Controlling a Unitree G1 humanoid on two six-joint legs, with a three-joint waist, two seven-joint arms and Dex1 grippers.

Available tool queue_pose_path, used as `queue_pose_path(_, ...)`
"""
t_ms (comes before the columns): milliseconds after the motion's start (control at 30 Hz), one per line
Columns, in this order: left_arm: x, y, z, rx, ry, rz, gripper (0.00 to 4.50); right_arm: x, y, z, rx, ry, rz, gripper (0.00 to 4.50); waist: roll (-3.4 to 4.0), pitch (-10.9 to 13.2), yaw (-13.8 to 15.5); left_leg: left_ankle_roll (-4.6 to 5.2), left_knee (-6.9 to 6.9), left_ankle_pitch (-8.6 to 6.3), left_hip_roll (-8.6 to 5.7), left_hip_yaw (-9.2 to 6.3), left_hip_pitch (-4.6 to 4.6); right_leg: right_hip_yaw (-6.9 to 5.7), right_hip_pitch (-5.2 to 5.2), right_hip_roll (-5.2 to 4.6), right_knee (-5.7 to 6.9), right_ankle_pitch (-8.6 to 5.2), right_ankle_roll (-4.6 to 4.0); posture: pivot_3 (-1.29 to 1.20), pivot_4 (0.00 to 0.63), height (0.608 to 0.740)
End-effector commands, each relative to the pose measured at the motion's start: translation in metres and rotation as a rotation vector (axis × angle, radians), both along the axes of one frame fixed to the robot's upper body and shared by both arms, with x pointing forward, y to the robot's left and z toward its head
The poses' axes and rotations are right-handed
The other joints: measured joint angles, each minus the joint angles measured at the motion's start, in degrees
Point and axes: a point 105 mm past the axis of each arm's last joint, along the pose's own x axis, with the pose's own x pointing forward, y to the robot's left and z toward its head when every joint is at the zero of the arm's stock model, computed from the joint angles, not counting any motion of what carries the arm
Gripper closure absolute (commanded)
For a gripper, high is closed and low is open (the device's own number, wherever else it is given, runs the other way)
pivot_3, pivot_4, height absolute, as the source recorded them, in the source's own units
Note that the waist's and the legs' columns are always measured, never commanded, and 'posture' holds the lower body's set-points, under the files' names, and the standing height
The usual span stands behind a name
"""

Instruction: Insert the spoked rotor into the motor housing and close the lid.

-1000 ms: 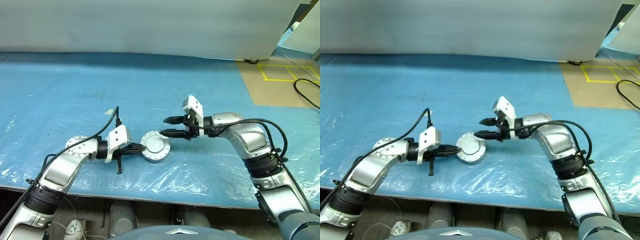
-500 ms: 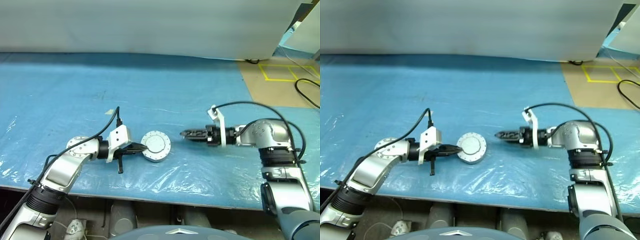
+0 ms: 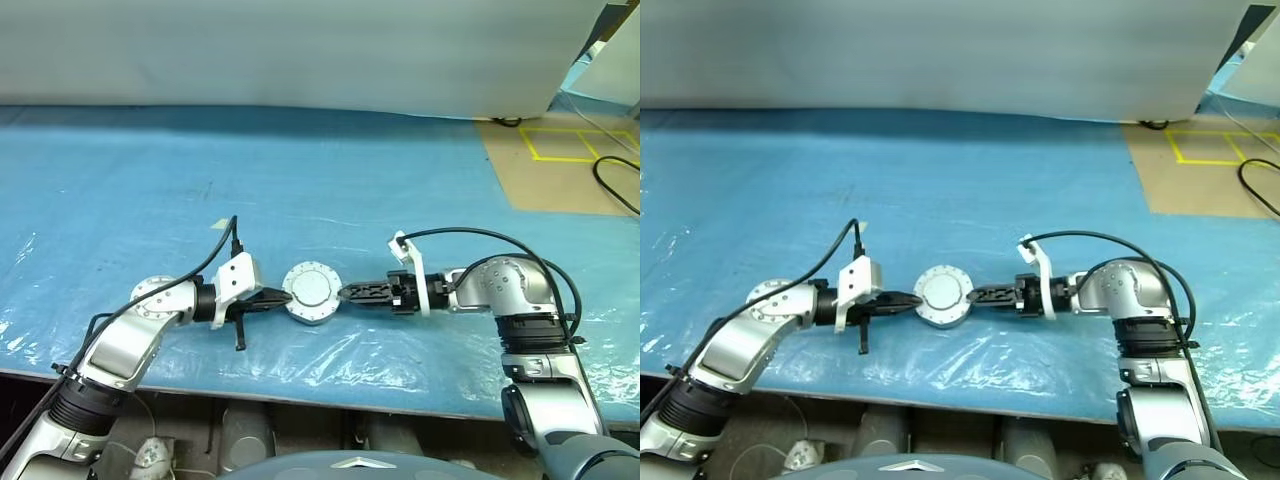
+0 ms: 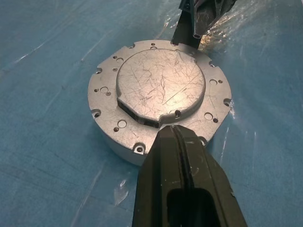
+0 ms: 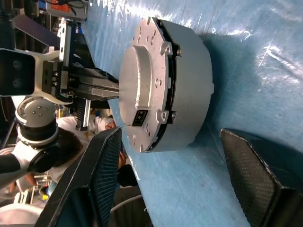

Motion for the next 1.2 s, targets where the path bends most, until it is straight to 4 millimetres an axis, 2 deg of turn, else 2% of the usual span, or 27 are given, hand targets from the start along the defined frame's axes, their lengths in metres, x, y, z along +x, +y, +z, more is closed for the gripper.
queue_pose_path(33, -0.001, 0.001, 0.005, -0.004, -0.012, 0.006, 4.5, 0.0, 0.011, 0.006, 0.016, -0.057, 0.017, 1.01, 0.0, 0.0, -0.01, 0.0, -0.03, 0.0, -0.01, 0.0, 0.01, 0.0, 0.0, 0.0, -0.01, -0.01, 0.01, 0.0, 0.15, 0.74)
queue_pose_path(233, -0.001, 0.001, 0.004, -0.003, -0.011, 0.009, 4.5, 0.011, 0.016, 0.003, -0.001, -0.115, -0.037, 1.01, 0.0, 0.0, -0.02, 0.0, -0.17, 0.0, -0.08, 0.01, 0.04, 0.0, 0.0, -0.04, -0.07, -0.02, 0.03, 0.0, 0.15, 0.74)
queue_pose_path(367, 0.001, 0.0, 0.004, -0.004, -0.013, 0.008, 4.5, 0.015, 0.018, 0.011, 0.034, -0.146, -0.045, 1.01, 0.01, -0.01, -0.01, -0.01, -0.32, 0.01, -0.11, 0.02, 0.1, 0.0, 0.0, -0.06, -0.1, -0.02, 0.03, 0.0, 0.15, 0.74)
queue_pose_path(767, 0.004, 0.0, 0.004, -0.002, -0.013, -0.004, 4.5, 0.0, 0.046, 0.012, 0.116, -0.125, 0.035, 1.01, 0.01, -0.01, -0.27, -0.02, -0.34, 0.01, -0.12, 0.02, 0.09, 0.01, 0.0, -0.05, -0.15, -0.02, 0.05, 0.0, 0.15, 0.74)
queue_pose_path(900, 0.004, 0.001, 0.004, 0.001, -0.012, -0.003, 4.5, 0.005, 0.048, 0.005, 0.097, -0.11, 0.016, 1.01, 0.01, -0.01, -0.3, -0.02, -0.36, 0.01, -0.11, 0.02, 0.1, 0.0, 0.0, -0.04, -0.15, -0.02, 0.05, 0.0, 0.15, 0.74)
queue_pose_path(1067, 0.004, 0.002, 0.005, 0.001, -0.015, 0.003, 4.5, 0.009, 0.052, 0.005, 0.117, -0.105, -0.002, 1.01, 0.01, -0.01, -0.47, -0.02, -0.37, 0.01, -0.11, 0.02, 0.16, 0.02, 0.01, -0.04, -0.11, -0.02, 0.04, 0.0, 0.15, 0.74)
queue_pose_path(1200, 0.005, 0.003, 0.005, 0.003, -0.014, 0.006, 4.5, 0.009, 0.055, 0.006, 0.121, -0.111, 0.001, 1.89, 0.04, -0.03, -0.47, -0.03, -0.39, 0.02, -0.1, 0.02, 0.19, 0.02, 0.01, -0.04, -0.07, -0.02, 0.04, 0.0, 0.15, 0.74)
